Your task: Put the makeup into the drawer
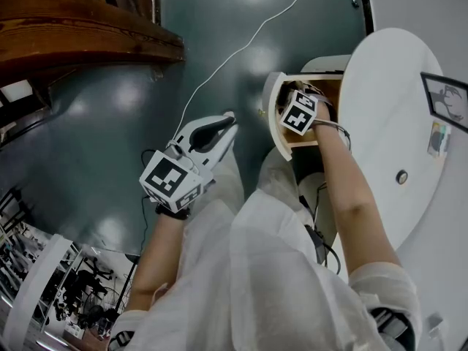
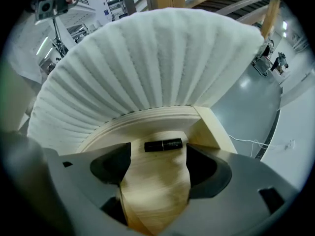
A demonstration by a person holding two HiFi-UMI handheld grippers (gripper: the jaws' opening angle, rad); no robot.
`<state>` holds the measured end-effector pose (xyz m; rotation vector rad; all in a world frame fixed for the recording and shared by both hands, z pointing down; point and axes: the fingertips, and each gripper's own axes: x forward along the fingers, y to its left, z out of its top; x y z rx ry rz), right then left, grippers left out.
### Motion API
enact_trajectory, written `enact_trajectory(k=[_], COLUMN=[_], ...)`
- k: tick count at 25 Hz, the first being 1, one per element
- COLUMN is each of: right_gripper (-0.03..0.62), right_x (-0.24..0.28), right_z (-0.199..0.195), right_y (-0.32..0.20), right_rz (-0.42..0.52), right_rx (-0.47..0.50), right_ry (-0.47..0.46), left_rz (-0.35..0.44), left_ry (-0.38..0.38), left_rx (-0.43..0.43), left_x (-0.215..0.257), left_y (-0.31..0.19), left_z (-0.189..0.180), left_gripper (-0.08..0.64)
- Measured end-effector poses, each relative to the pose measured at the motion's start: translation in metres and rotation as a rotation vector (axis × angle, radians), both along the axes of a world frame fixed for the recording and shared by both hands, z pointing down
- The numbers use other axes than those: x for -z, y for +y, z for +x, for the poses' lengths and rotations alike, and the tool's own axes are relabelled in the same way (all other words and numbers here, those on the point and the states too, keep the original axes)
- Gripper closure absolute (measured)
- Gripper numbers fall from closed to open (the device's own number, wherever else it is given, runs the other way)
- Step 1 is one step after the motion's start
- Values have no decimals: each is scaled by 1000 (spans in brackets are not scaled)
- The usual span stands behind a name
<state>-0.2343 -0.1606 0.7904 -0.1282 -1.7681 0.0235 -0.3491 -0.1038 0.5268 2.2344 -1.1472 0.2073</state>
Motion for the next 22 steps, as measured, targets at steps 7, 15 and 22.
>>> enact_trajectory(k=[7, 15, 22], right_gripper=[288, 288, 468], right_x=[21, 36, 28], right_z=[-6, -10, -6], right_y=[-2, 5, -7], right_rz=[16, 27, 126], right_rx=[-57, -95, -175], right_ry=[-25, -87, -34], left_rz=[18, 39, 37], left_ry=[0, -12, -23], left_rx=[-19, -48, -52], left_x=[6, 21, 23], left_y=[-4, -8, -3], left_z=[4, 11, 9], left_gripper=[525, 525, 525])
